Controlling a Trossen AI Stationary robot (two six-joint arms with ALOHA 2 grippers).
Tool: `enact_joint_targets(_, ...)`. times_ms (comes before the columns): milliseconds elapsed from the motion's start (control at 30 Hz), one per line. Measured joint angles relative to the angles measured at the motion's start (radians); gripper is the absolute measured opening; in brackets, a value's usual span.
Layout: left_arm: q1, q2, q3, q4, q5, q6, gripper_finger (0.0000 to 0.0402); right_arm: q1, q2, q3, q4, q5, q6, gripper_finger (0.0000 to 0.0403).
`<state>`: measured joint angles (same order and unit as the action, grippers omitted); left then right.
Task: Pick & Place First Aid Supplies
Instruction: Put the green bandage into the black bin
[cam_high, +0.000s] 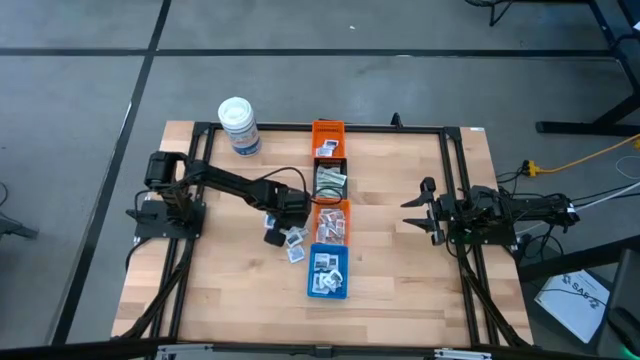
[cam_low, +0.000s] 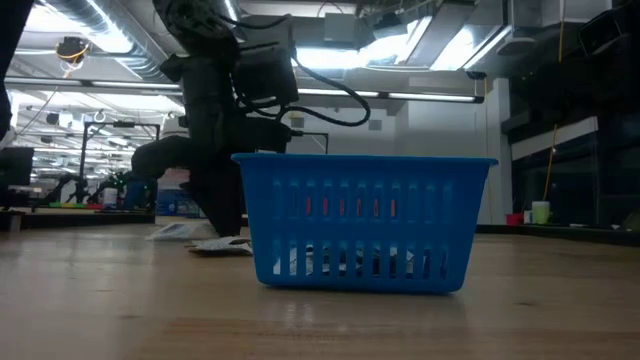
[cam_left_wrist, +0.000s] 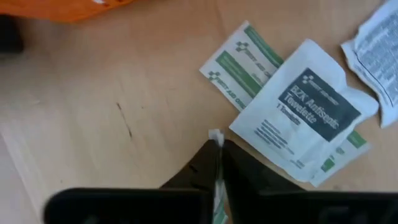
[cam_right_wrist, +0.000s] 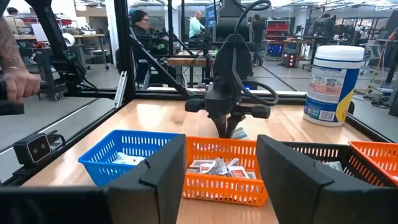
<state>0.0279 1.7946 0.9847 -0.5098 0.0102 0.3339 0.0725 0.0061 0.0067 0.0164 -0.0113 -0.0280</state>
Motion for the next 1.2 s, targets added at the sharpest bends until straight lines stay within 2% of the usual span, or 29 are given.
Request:
enact_joint_targets(67,-0.005,0.0,0.0,0.005,-0.005,-0.03,0.0007,0.0,0.0,0.0,0.0,0.0,0.0,0.0195)
enact_joint_targets(333,-0.016,-0.065,-0.005,-0.005,-0.019,-0.103,0.0003,0.0,0.0,0.0,0.0,0.0,0.0,0.0195)
enact_joint_targets(667,-0.036,-0.273,-0.001,0.013,-0.063,-0.259,0.0002,0.0,0.0,0.0,0.0,0.0,0.0,0.0195)
enact_joint_targets(933,-0.048,-0.425,0.001,0.101,-0.119,-0.418,0.0002,0.0,0.0,0.0,0.0,0.0,0.0,0.0195)
enact_joint_targets(1100,-0.054,-0.467,0.007,0.147,-0.147,-0.486,0.0002,0.0,0.0,0.0,0.0,0.0,0.0,0.0195)
enact_joint_targets(1200,-0.054,-0.459,0.05,0.126,-0.147,-0.519,0.0002,0.0,0.0,0.0,0.0,0.0,0.0,0.0195)
